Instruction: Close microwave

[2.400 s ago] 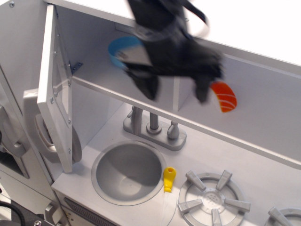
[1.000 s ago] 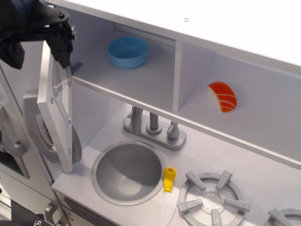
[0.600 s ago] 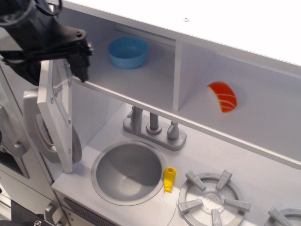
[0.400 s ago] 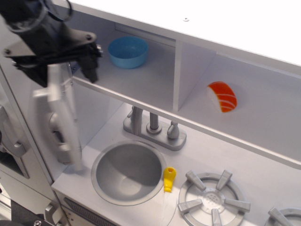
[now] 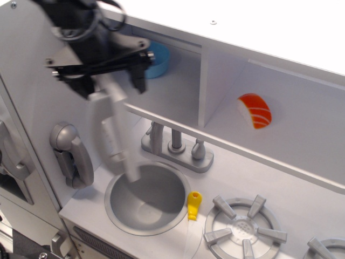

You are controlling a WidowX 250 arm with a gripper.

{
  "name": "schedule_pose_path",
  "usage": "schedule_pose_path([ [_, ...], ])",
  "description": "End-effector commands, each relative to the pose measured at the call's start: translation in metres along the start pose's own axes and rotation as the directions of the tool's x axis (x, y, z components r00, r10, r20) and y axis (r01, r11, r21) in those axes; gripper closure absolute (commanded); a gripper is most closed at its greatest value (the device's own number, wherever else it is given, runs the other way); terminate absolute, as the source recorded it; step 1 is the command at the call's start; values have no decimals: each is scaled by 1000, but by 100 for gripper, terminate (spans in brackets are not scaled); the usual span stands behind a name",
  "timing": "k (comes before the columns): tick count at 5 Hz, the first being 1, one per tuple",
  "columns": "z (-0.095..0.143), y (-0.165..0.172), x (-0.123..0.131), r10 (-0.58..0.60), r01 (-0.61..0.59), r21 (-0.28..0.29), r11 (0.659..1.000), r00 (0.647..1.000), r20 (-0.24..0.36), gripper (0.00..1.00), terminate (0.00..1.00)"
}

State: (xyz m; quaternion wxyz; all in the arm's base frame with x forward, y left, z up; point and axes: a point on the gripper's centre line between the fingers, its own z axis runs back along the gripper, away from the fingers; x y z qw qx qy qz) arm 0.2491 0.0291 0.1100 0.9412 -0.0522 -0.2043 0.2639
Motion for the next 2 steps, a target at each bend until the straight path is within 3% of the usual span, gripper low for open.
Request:
schedule_pose_path([
  [1, 47, -48, 3, 14, -14, -157, 987, 1000, -2, 0, 0],
  [2, 73, -44, -6, -14, 9, -216, 976, 1000, -22, 0, 0],
])
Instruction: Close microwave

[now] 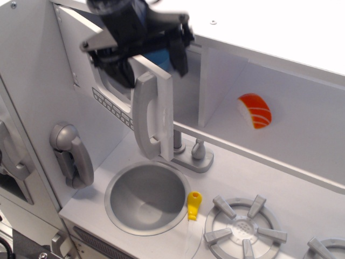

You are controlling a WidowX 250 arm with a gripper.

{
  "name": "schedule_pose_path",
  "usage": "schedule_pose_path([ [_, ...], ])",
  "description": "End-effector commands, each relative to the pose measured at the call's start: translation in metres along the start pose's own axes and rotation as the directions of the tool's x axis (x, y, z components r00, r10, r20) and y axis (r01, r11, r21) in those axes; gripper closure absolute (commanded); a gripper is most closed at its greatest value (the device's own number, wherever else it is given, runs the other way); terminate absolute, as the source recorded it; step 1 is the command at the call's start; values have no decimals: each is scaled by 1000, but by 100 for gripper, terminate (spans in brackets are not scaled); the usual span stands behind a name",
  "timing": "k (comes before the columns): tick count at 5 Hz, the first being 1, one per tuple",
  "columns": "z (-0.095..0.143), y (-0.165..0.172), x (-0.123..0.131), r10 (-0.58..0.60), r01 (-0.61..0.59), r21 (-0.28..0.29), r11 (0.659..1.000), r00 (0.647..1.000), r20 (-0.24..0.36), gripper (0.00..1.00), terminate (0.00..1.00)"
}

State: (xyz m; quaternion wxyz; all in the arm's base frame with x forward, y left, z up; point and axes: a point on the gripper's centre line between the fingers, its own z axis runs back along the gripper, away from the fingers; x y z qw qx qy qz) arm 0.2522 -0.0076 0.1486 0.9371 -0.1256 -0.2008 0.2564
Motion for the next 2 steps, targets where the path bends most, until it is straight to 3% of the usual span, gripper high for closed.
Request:
schedule_pose_path([
  [1, 50, 14, -14, -89, 89, -67, 994, 996, 1, 0, 0],
  [2, 47, 47, -8, -64, 65, 47, 997, 998, -9, 0, 0],
])
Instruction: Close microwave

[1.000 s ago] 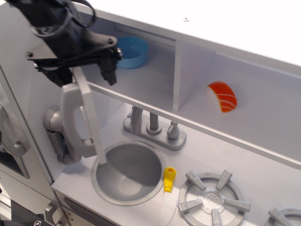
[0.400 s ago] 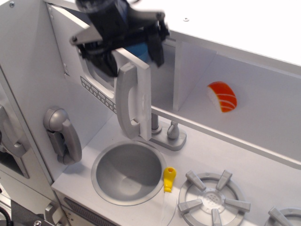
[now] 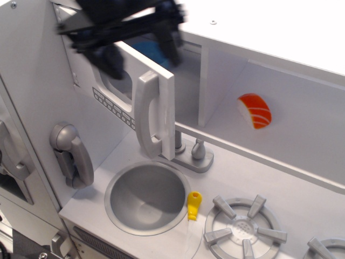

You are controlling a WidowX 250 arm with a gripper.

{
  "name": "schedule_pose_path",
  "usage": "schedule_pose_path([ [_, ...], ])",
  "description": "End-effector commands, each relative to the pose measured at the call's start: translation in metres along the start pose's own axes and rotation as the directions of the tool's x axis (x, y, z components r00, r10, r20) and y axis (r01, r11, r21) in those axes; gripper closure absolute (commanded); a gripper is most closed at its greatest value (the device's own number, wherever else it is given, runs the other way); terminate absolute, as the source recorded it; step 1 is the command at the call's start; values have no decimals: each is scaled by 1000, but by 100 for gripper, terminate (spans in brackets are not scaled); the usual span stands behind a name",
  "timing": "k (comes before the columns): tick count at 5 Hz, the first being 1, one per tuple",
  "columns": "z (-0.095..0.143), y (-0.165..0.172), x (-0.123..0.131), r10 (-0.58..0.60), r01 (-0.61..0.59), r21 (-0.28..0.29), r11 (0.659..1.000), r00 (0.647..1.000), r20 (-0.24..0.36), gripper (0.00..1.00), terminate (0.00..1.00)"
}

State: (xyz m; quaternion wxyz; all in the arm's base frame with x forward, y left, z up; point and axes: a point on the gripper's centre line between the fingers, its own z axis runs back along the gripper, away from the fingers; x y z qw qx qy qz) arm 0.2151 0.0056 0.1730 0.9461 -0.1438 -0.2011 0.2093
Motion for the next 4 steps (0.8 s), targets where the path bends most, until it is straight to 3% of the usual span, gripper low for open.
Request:
schedule_pose_path([
  [1, 3, 56, 12, 71, -75, 178, 981, 997, 25, 0, 0],
  [2, -19, 80, 20, 141, -148, 247, 958, 989, 45, 0, 0],
  [3, -46, 87, 29, 107, -137, 276, 951, 987, 120, 0, 0],
  [4, -65, 84, 39, 112, -152, 305, 940, 983, 144, 0, 0],
])
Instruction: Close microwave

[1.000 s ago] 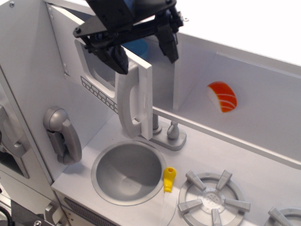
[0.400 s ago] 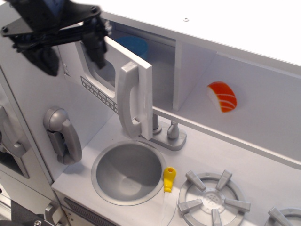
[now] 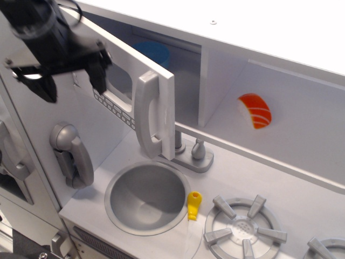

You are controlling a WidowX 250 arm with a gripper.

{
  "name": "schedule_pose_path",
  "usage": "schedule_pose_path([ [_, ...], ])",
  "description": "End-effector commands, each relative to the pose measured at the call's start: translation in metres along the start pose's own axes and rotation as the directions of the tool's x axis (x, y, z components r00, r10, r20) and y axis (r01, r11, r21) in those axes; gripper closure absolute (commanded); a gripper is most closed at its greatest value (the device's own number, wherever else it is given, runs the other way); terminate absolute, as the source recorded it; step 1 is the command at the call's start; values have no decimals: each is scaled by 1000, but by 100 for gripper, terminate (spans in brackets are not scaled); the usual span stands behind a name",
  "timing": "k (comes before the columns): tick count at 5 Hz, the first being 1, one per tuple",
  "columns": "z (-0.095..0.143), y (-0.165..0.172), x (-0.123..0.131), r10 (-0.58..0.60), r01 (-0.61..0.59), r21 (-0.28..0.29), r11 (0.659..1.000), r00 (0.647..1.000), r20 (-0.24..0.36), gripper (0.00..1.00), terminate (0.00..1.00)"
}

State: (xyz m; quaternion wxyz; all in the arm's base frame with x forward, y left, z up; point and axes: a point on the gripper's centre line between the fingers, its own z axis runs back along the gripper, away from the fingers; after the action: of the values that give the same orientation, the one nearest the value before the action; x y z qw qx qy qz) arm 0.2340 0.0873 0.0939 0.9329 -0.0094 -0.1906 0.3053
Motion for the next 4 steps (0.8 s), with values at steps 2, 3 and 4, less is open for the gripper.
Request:
schedule_pose_path([
  [2, -9, -36, 22, 37, -38, 11, 999, 996, 82, 0, 0],
  [3, -7, -48, 32, 77, -77, -3, 997, 993, 86, 0, 0],
  [4, -7, -57, 40, 98, -98, -6, 995, 991, 90, 0, 0],
])
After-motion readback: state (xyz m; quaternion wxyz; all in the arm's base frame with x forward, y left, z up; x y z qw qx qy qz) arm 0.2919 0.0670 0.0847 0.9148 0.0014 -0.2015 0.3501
